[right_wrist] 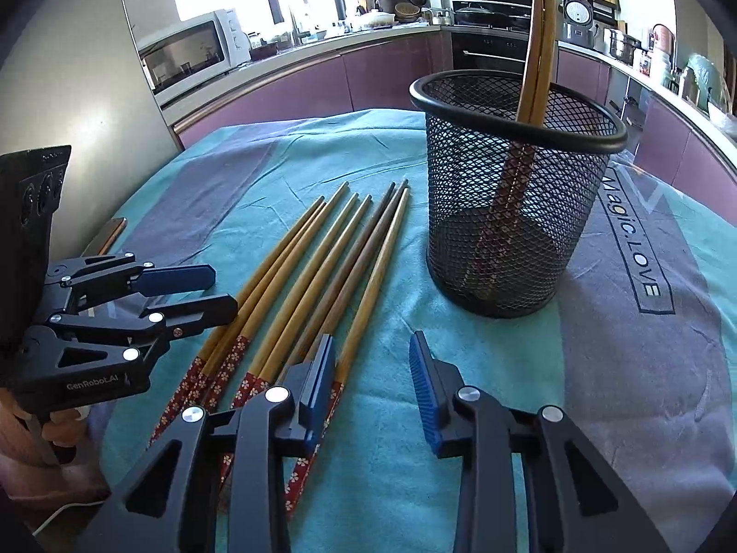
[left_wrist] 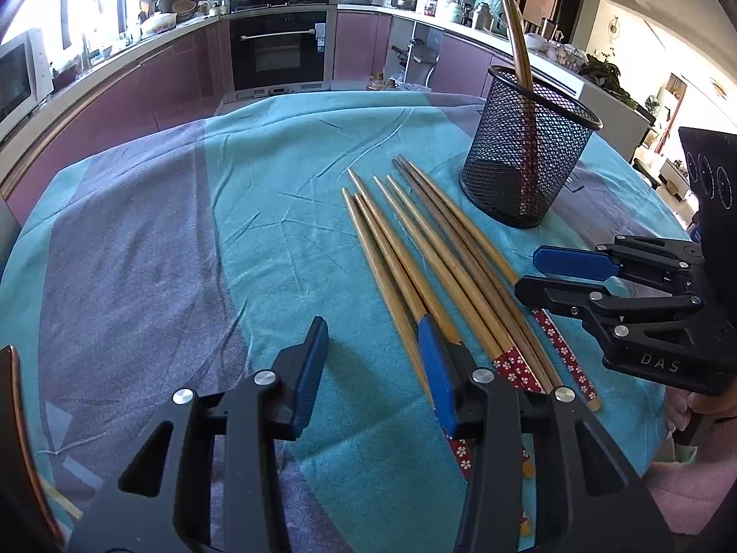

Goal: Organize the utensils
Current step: 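Move both grippers back over the row of chopsticks, then close the left gripper on a chopstick while the right gripper grasps another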

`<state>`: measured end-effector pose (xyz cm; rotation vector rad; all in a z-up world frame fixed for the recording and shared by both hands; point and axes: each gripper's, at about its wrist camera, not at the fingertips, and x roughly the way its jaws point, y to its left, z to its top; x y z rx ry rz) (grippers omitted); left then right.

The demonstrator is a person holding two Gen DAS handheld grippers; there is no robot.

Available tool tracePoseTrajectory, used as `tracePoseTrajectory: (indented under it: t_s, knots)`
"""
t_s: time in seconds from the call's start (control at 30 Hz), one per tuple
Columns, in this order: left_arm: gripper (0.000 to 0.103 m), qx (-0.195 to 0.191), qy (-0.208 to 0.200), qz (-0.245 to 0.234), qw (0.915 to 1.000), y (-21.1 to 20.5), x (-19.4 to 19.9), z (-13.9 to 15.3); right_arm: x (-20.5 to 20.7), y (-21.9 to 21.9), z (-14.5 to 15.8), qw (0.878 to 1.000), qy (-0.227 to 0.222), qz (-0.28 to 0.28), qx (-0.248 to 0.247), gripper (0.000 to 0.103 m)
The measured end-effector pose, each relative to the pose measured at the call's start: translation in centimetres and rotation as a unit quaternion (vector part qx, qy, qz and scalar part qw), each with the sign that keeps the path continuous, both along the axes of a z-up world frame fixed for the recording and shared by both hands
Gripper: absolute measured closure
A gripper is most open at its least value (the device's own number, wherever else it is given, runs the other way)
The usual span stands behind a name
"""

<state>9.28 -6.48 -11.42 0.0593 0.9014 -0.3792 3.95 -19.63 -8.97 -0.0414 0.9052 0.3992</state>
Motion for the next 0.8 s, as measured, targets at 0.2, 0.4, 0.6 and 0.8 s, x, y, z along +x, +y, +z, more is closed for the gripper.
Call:
tracePoseTrajectory:
  t_s: [0.2, 0.4, 0.6, 0.8]
  knots:
    - [0.065, 0.004, 0.002, 0.003, 1.0, 0.1, 0.2, -0.2, 0.1, 0.3, 0.0, 1.0, -0.003, -0.004, -0.019, 0.075]
    - [0.069, 0.013, 0.004, 0.003, 0.9999, -0.2, 1.1, -0.3, 1.2, 1.0, 0.0, 1.0, -0.008, -0.009, -0.026, 0.075]
    - [0.085, 0.003, 0.013, 0.013, 0.9998, -0.1, 2.3, -0.4, 2.2, 1.2, -0.1, 1.0, -0.007, -0.017, -0.026, 0.078]
    - [0.091, -0.011, 0.018, 0.026, 0.9994, -0.1, 2.8, -0.5, 2.5, 0.8, -0.1, 1.0, -0.002, -0.025, -0.009, 0.095]
